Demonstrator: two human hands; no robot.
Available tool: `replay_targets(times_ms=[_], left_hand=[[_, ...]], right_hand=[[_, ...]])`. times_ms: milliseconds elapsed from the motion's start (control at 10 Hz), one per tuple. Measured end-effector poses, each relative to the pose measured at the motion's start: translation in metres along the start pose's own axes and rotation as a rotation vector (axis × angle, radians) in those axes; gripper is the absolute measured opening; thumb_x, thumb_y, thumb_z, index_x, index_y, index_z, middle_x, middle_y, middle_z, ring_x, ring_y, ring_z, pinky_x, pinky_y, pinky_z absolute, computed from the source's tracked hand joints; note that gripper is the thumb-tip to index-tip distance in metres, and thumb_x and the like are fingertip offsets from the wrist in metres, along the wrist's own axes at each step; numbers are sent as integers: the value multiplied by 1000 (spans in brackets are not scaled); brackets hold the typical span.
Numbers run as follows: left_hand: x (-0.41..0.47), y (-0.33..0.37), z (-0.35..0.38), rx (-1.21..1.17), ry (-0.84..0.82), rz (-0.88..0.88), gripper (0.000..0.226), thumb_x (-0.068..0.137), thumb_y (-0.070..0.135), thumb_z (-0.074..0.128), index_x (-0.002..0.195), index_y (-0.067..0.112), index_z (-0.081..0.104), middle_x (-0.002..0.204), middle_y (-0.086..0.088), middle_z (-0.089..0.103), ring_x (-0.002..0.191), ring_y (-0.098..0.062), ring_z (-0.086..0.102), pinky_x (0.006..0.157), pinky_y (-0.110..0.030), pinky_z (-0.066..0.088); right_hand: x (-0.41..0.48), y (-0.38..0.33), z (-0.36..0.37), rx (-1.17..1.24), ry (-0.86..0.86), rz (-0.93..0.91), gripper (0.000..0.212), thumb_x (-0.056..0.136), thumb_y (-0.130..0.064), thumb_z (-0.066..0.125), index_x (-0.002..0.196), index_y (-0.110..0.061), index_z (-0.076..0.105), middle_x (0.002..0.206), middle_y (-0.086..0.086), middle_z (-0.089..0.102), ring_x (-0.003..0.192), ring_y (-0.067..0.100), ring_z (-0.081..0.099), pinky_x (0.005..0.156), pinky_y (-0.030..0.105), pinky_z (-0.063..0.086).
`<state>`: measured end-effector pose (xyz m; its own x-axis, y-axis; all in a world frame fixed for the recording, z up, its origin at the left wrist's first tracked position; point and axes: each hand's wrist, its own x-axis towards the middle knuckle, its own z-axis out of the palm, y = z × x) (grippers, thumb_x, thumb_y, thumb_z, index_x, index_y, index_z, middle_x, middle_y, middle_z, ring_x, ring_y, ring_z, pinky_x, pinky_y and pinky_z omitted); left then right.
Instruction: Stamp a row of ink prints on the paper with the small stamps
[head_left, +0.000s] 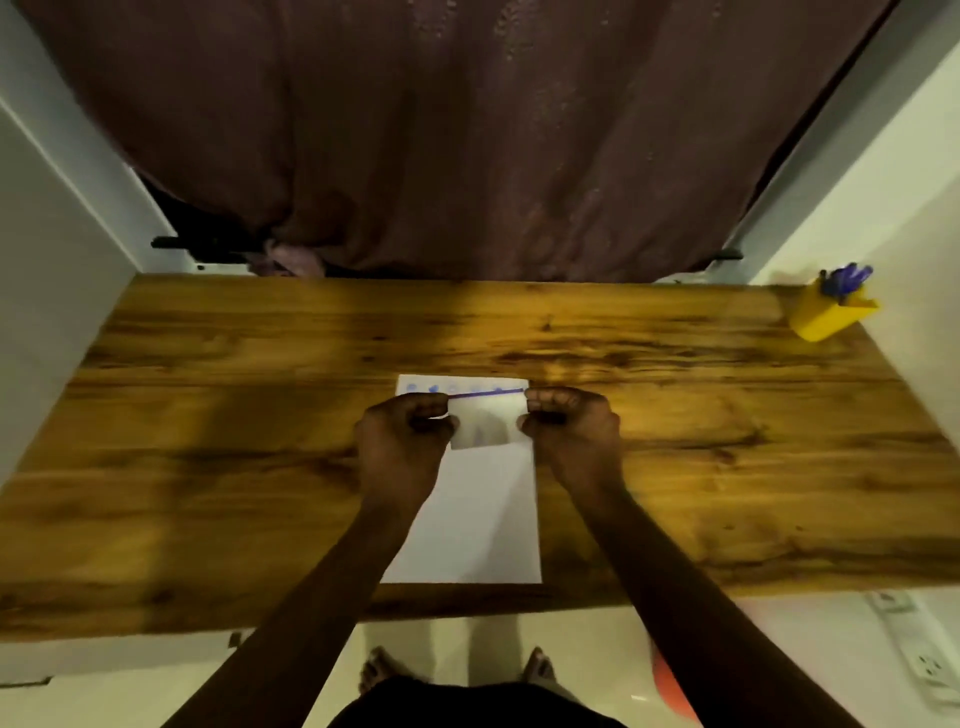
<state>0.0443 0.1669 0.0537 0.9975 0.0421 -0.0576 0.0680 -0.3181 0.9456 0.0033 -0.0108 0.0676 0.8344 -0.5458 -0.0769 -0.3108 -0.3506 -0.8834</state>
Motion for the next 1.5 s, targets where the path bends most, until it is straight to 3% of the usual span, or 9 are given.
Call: replay_targets(times_ms=[200,400,500,600,700,800,1000,1300,1500], left_hand=[[-35,32,107,99,-104,122,26,81,7,83,107,12,81,106,-3,81,82,9,65,74,6,44],[-67,39,193,129,-257,73,27,88,12,77,115,16,77,116,-2,78,100,-12,72,86,-8,48],[-80,38,223,146,-288,40,29,88,10,76,116,17,77,116,-1,77,94,-2,64,96,-23,55],[-90,33,245,193,-320,4,32,90,13,74,121,17,73,123,-2,74,100,-5,65,91,-15,51],[-96,29,261,238,-335,-55,34,91,17,73,125,15,70,129,-8,71,115,-23,68,107,-36,51],[-99,25,272,288,-340,-139,40,90,19,73,129,14,66,133,-9,67,121,-26,65,101,-28,43],[-87,28,288,229,-389,-405,43,105,28,52,145,13,46,151,-16,49,139,-35,46,119,-46,35],[-90,30,283,313,-439,-348,48,99,22,62,145,14,51,152,-10,50,138,-27,50,104,-24,36],[-83,45,259,279,-461,-190,54,91,26,67,143,18,54,146,-6,58,131,-24,58,100,-32,46]], right_hand=[[27,59,-110,-6,84,19,26,72,-1,85,92,-18,82,80,-13,76,79,-2,74,72,13,56],[53,117,-176,-100,111,113,28,67,-7,87,88,-25,82,77,-17,75,72,-10,68,72,18,54],[65,141,-191,-160,95,126,28,68,-4,86,90,-21,83,85,-5,79,80,6,73,78,29,60],[74,159,-193,-173,79,174,28,70,-6,86,94,-19,82,94,2,81,83,12,72,84,33,61],[82,172,-190,-179,31,202,30,72,-6,84,100,-16,82,101,6,80,94,20,74,89,39,60],[89,183,-189,-183,-4,209,31,74,-5,83,104,-10,80,105,10,79,100,26,73,89,39,59],[94,198,-184,-185,-46,222,29,77,-7,81,106,-9,79,107,10,79,101,26,73,85,40,61],[96,201,-183,-213,-73,188,31,79,-7,80,110,-11,78,111,10,78,105,28,72,82,29,53],[96,184,-182,-290,-46,120,32,87,-15,76,119,-11,73,119,10,75,108,28,70,89,33,54]])
